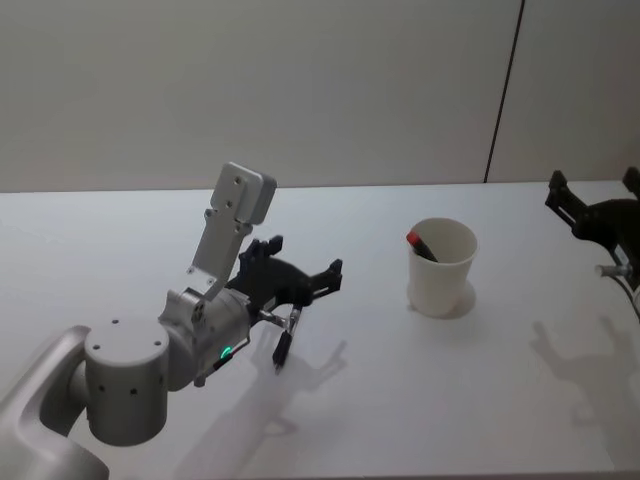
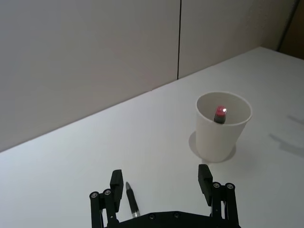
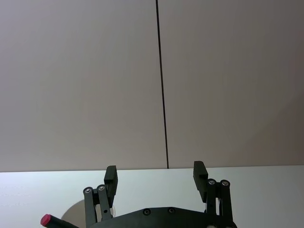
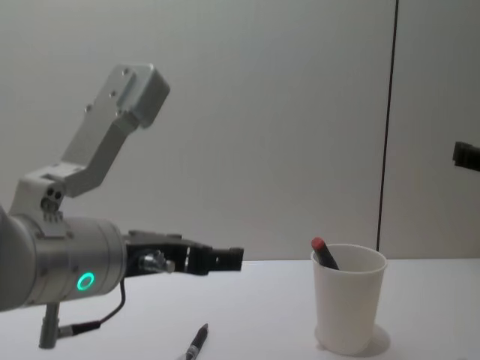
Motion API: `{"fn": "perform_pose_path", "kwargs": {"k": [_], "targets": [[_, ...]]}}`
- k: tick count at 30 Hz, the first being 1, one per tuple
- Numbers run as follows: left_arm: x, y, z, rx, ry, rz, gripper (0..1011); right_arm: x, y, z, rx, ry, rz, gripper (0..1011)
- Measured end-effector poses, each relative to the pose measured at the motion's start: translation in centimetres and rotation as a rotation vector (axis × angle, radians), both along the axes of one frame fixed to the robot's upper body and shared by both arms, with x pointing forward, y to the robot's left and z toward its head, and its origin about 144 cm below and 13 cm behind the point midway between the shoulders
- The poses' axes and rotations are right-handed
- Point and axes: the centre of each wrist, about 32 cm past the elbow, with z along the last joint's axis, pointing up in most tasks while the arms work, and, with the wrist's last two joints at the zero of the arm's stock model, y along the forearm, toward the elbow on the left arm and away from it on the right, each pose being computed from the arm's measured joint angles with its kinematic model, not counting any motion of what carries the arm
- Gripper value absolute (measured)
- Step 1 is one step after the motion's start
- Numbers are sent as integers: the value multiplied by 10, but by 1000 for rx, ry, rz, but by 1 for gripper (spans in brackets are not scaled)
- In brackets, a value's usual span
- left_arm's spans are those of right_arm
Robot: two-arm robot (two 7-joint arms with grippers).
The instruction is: Place the pen into the pen holder.
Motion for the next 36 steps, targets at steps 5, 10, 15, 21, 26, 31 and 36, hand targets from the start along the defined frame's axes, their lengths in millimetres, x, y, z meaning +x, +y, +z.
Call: {"fn": "perform_pose_path", "kwargs": {"k": [5, 10, 15, 21, 26, 31, 36], "targets": [[1, 0, -4, 6, 57, 27, 1004, 0, 0, 0, 0, 0, 0, 1001], [1, -2, -7, 12, 111, 59, 1004, 0, 0, 0, 0, 0, 0, 1001], [1, -3, -11, 25, 169, 97, 1004, 0, 0, 0, 0, 0, 0, 1001], [0, -5, -15, 48, 223, 136, 1004, 0, 0, 0, 0, 0, 0, 1001], [0, -6, -18, 65, 251, 157, 1004, 0, 0, 0, 0, 0, 0, 1001], [-1, -7, -21, 88, 272, 175, 1004, 0, 0, 0, 0, 0, 0, 1001], [-1, -9, -24, 106, 279, 181, 1004, 0, 0, 0, 0, 0, 0, 1001]]}}
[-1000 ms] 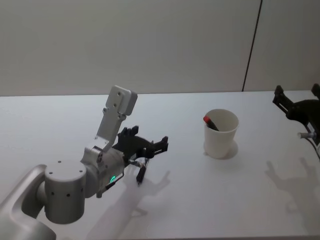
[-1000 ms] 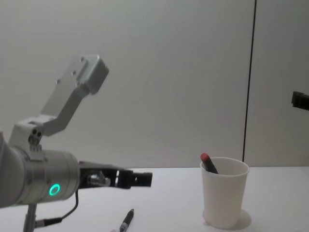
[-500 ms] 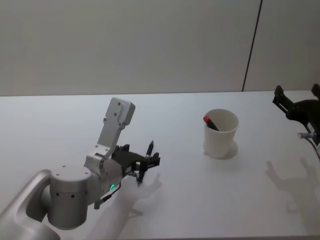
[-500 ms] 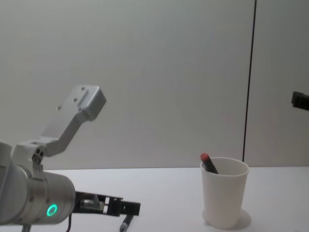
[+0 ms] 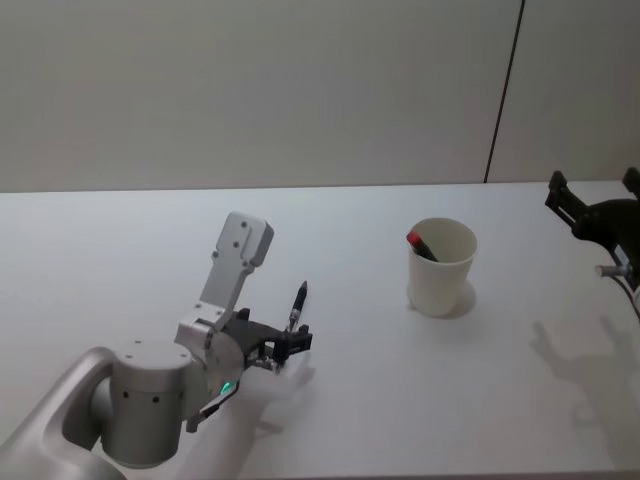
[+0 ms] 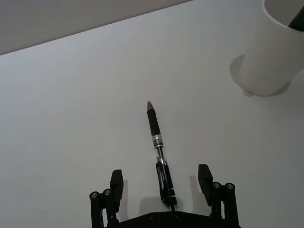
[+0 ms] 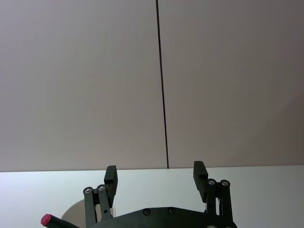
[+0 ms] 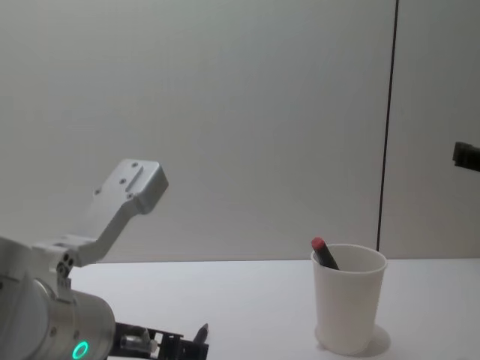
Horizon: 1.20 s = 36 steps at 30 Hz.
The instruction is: Place the pen into the pen holder.
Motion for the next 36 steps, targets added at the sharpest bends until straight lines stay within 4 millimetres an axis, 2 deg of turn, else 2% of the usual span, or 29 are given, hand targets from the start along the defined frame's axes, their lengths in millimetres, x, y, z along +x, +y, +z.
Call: {"fn": "perform_pose_path", "kwargs": {"k": [30, 36], "targets": [[15, -12, -21, 126, 14, -54, 1004, 0, 0, 0, 0, 0, 0, 1001], [15, -11, -25, 130, 25, -51, 886, 0, 0, 0, 0, 0, 0, 1001]]}}
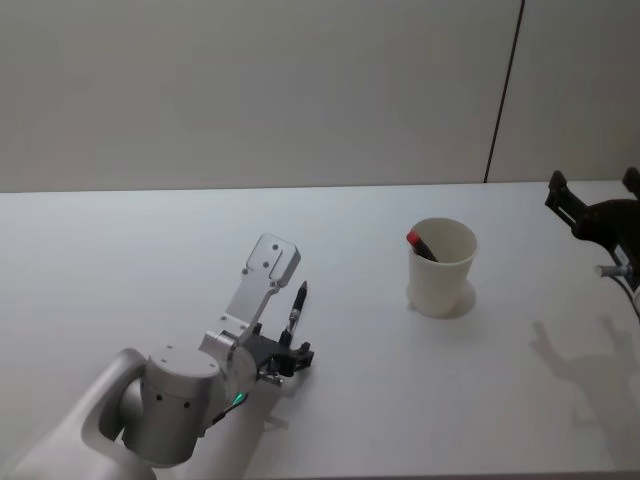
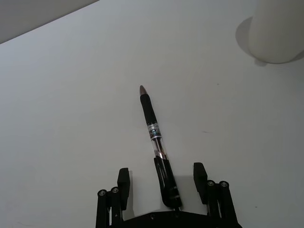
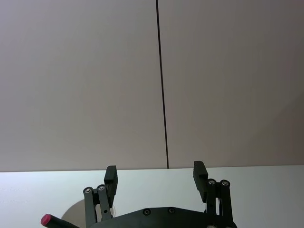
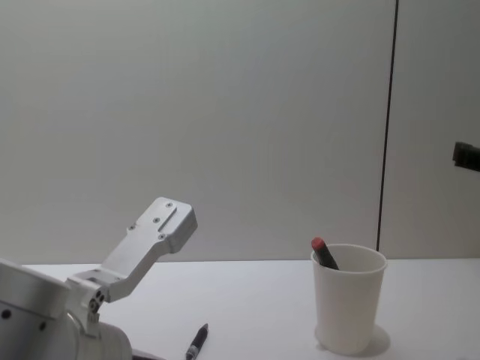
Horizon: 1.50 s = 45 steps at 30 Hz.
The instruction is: Place the pen into the pen holder.
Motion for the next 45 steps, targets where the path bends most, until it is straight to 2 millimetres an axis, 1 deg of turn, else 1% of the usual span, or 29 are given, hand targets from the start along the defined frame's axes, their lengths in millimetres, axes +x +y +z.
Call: {"fn": "perform_pose_path", "kwargs": {"k": [1, 3, 4, 6, 8, 9, 12, 31, 32, 34, 36, 38, 39, 43, 45], "targets": [[0, 0, 0, 0, 1, 0, 886, 0, 0, 0, 0, 0, 0, 1001], [0, 1, -2, -7, 0, 1, 799, 0, 0, 0, 0, 0, 0, 1002], [0, 1, -3, -9, 0, 2, 784, 0, 0, 0, 0, 0, 0, 1002], [0, 2, -4, -14, -2, 4, 704, 0, 0, 0, 0, 0, 0, 1001], [-1, 3, -5, -21, -4, 7, 687, 0, 0, 0, 0, 0, 0, 1001], [-1, 4, -6, -26, -6, 9, 635, 0, 0, 0, 0, 0, 0, 1001], [-2, 5, -8, -32, -7, 11, 600, 0, 0, 0, 0, 0, 0, 1001], [0, 11, -17, -71, -26, 9, 472, 0, 0, 0, 0, 0, 0, 1001], [1, 10, -17, -68, -28, 6, 431, 0, 0, 0, 0, 0, 0, 1001], [1, 9, -17, -61, -31, -2, 409, 0, 0, 0, 0, 0, 0, 1001], [1, 9, -17, -55, -34, -7, 352, 0, 0, 0, 0, 0, 0, 1001], [2, 7, -16, -45, -38, -16, 319, 0, 0, 0, 0, 0, 0, 1001], [2, 7, -16, -40, -40, -19, 252, 0, 0, 0, 0, 0, 0, 1001], [3, 4, -14, -24, -46, -34, 170, 0, 0, 0, 0, 0, 0, 1001], [3, 2, -14, -19, -48, -40, 170, 0, 0, 0, 0, 0, 0, 1001]]}}
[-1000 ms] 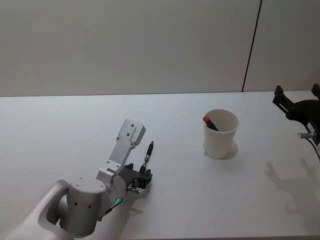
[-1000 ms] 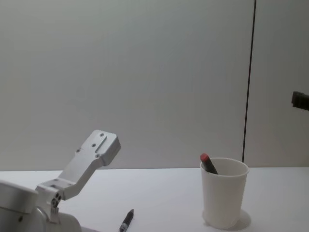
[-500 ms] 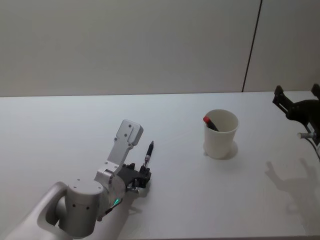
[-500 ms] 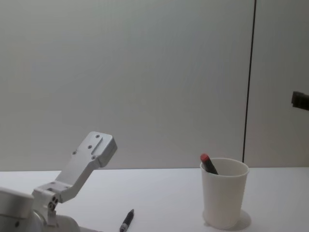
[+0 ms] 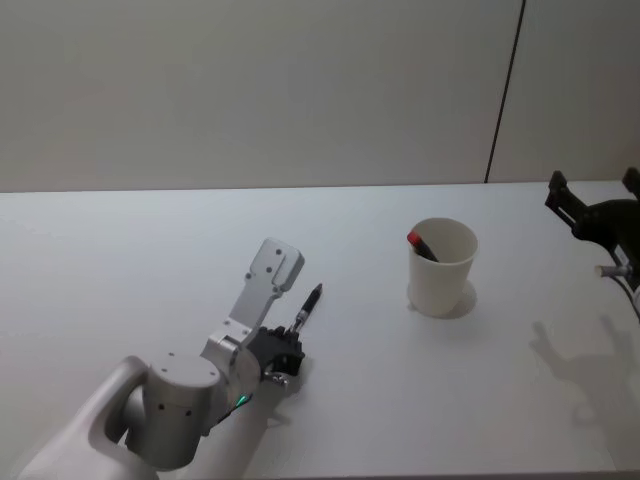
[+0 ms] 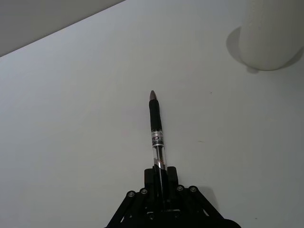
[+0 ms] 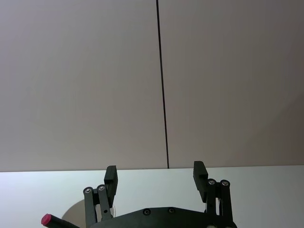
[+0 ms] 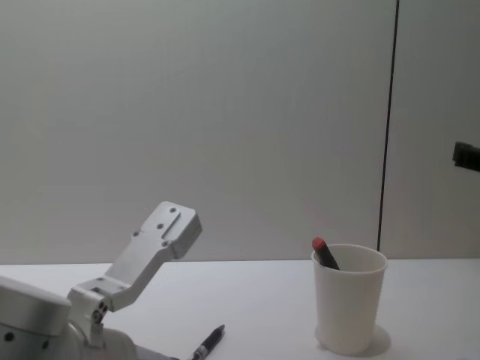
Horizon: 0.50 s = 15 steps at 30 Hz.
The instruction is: Place the pen into the pen holder.
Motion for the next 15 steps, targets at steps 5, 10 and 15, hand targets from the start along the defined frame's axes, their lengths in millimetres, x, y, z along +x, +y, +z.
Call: {"fn": "perform_pose_path", "kwargs": {"k": [5, 10, 15], "targets": [[1, -4, 2, 18, -7, -17, 170, 0, 0, 0, 0, 0, 0, 1002], [2, -7, 5, 33, -14, -26, 169, 0, 0, 0, 0, 0, 0, 1001], [1, -8, 8, 44, -30, -27, 169, 0, 0, 0, 0, 0, 0, 1001]]}}
